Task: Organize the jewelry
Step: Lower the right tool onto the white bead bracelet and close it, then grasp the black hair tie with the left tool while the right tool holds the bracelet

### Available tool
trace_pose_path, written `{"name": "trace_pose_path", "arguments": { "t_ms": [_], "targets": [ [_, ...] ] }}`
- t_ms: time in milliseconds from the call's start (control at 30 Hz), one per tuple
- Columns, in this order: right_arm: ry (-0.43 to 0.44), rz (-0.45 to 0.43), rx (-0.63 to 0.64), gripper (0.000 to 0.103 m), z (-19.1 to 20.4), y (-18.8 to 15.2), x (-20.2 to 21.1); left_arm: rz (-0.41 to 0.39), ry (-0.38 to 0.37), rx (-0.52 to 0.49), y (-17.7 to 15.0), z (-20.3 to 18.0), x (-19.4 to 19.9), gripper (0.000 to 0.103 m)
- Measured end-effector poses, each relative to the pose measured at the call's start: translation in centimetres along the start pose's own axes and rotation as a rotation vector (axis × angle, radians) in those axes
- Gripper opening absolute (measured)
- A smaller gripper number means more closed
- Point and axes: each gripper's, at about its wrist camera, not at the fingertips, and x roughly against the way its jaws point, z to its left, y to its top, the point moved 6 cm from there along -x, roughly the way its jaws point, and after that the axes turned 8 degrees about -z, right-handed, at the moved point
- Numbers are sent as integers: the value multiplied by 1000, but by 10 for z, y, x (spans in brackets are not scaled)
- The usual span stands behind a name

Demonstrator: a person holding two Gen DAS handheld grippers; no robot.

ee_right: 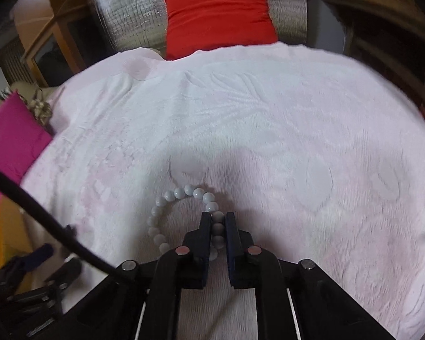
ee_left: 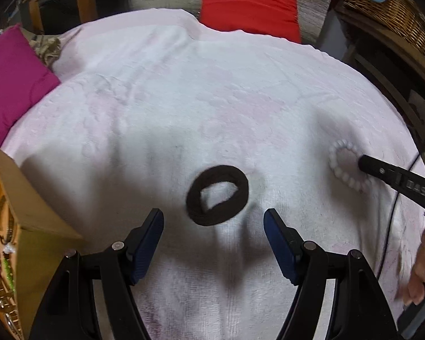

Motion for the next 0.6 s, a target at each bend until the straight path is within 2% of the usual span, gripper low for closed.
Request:
{"name": "trace_pose_path", "arguments": {
  "t_ms": [33,67,100,167,333,367,600],
  "targets": [
    [20,10,-18,11,-4,-3,4,2,-4,-3,-1,-1,-1,71],
    [30,21,-27,11,-6,-6,7,5,-12,-4,-2,-1,-2,62],
    [37,33,-35,11,-9,-10,10,6,-25,-2,-1,-1,-2,57],
    [48,56,-51,11,-16,-19,17,-7,-46,-4,0,-3,1,37],
    [87,92,-90,11,-30,-35,36,-7,-106,15,-1,-1,6,12],
    [86,96,-91,10,-32,-38,39,-7,-119,15,-1,-2,8,8],
    [97,108,-88,11,-37,-56,58,-26,-214,-44,-4,-19,25,7]
  ]
}}
